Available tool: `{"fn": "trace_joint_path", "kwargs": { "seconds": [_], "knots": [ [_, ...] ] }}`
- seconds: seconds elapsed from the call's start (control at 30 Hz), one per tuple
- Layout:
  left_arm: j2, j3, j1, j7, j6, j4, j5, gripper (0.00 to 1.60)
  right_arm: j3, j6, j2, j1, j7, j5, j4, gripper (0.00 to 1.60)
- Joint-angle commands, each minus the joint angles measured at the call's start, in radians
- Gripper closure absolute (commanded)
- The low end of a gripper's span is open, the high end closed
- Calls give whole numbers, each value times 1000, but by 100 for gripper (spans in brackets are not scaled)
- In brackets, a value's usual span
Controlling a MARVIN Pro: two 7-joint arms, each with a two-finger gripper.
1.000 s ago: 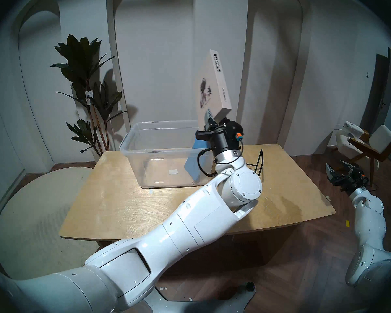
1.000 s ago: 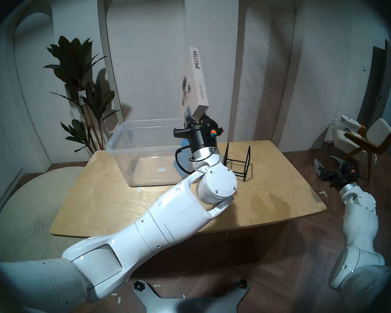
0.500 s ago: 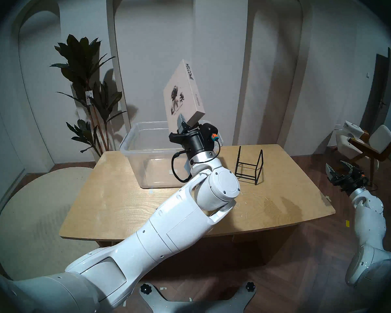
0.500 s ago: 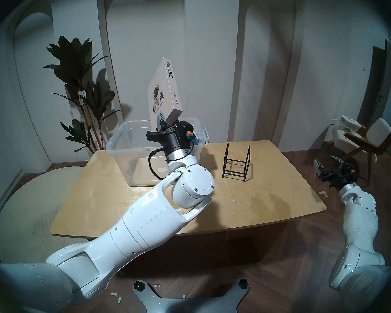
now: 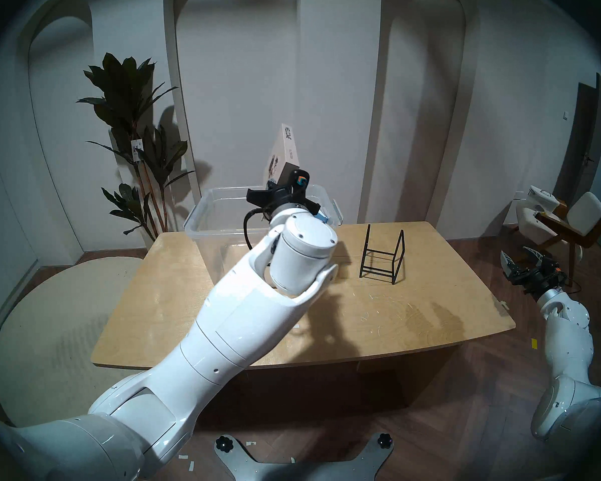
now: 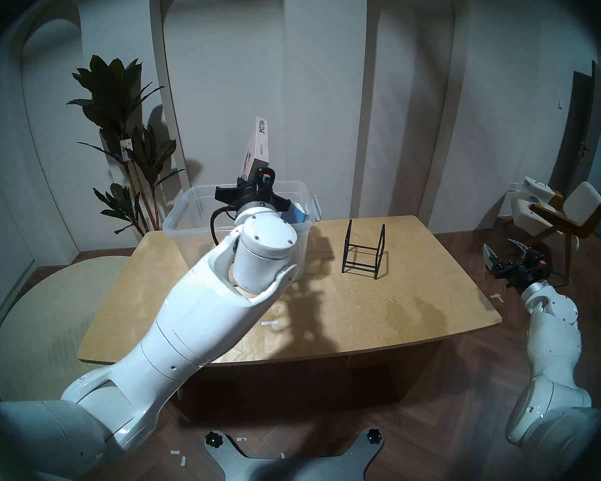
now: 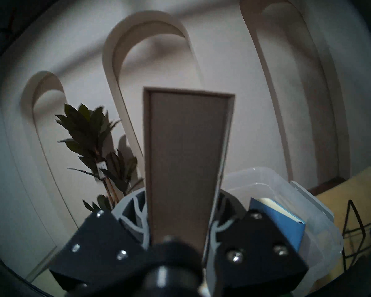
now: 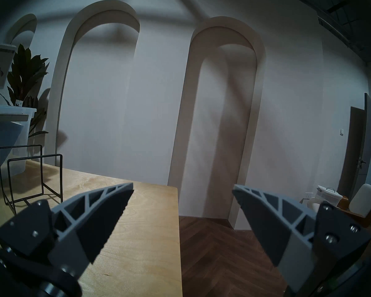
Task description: Pack the books into the storage box
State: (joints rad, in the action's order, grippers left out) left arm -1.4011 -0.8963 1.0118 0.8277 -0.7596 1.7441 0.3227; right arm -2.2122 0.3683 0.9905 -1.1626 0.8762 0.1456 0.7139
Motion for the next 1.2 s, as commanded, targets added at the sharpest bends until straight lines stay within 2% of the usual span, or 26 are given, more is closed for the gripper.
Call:
{"fn": "trace_joint_path", "kwargs": {
  "seconds": [0.0,0.13,0.43,0.57,0.6,0.8,0.93,1.03,1.17],
  "knots": [
    [30,-79,-70,-120,-127,32,123,160,0,10,-12,11,2,0,19,0],
    [26,-102,-83,-137,-198,22,166,160,0,11,-12,10,3,-1,20,0],
    [29,-132,-101,-138,-200,13,184,160,0,11,-12,9,2,-1,21,0],
    [37,-127,-119,-152,-200,5,188,160,-1,11,-12,10,3,-1,21,0],
    [37,-126,-124,-150,-200,2,187,0,-1,12,-12,10,3,-1,21,0],
    [38,-109,-152,-151,-200,-1,173,0,-1,12,-12,10,3,-1,20,0],
    [65,-64,-148,-133,-191,61,123,0,-1,12,-12,11,3,-1,20,0],
    [84,-47,-139,-92,-188,111,82,0,-1,12,-12,11,3,-1,19,0],
    [100,-25,-124,15,-188,181,-6,0,-1,11,-12,12,3,-1,17,0]
  ]
}}
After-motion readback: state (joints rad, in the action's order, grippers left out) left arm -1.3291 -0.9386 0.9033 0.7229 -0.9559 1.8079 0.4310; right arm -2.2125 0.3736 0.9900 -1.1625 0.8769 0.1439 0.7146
